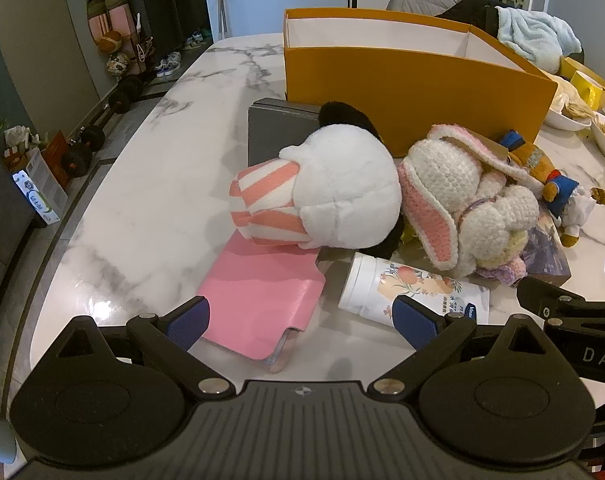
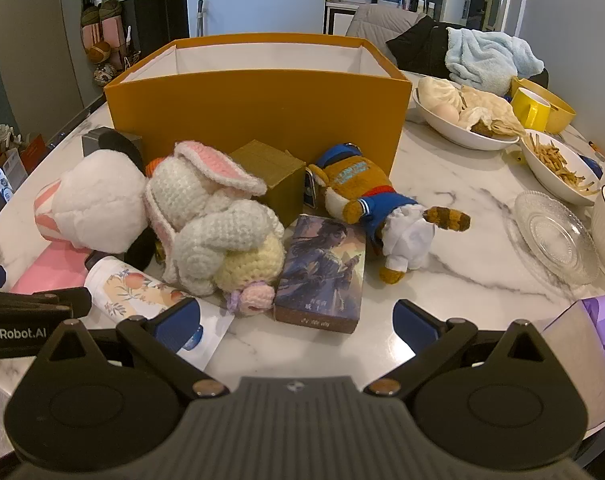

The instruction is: Organize objects

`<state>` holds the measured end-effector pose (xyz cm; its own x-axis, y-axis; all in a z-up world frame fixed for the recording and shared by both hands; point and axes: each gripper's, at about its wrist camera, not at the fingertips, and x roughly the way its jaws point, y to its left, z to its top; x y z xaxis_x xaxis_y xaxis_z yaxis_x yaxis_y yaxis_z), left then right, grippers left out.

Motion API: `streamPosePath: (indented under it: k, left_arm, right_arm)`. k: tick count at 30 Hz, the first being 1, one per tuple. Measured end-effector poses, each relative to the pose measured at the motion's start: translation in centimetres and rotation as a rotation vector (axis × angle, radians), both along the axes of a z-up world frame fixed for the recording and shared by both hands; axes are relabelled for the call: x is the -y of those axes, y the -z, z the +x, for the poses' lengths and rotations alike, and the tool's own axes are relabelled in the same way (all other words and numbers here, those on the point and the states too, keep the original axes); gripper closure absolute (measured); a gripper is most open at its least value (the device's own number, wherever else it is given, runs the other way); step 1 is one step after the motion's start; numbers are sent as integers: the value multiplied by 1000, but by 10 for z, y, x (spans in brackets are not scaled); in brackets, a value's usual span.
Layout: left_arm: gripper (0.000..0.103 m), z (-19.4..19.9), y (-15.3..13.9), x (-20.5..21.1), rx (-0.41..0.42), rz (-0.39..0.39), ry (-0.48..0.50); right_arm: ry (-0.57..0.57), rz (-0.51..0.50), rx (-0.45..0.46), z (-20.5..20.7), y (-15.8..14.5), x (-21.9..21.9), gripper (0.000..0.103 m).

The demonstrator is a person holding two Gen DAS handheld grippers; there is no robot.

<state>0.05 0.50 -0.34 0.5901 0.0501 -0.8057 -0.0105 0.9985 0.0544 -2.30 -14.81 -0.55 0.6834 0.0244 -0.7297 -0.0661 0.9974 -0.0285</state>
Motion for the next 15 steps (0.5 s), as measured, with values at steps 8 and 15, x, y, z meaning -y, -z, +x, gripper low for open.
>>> streamPosePath:
  k: [8,15]
  left_arm:
    - [0,-2,-1,0,-1,1,4]
    - [0,-1,-1,0,-1,1,4]
  right_arm:
    - [2,-1,2,-1,0,0,1]
    - [1,0,2,-1,1,1,1]
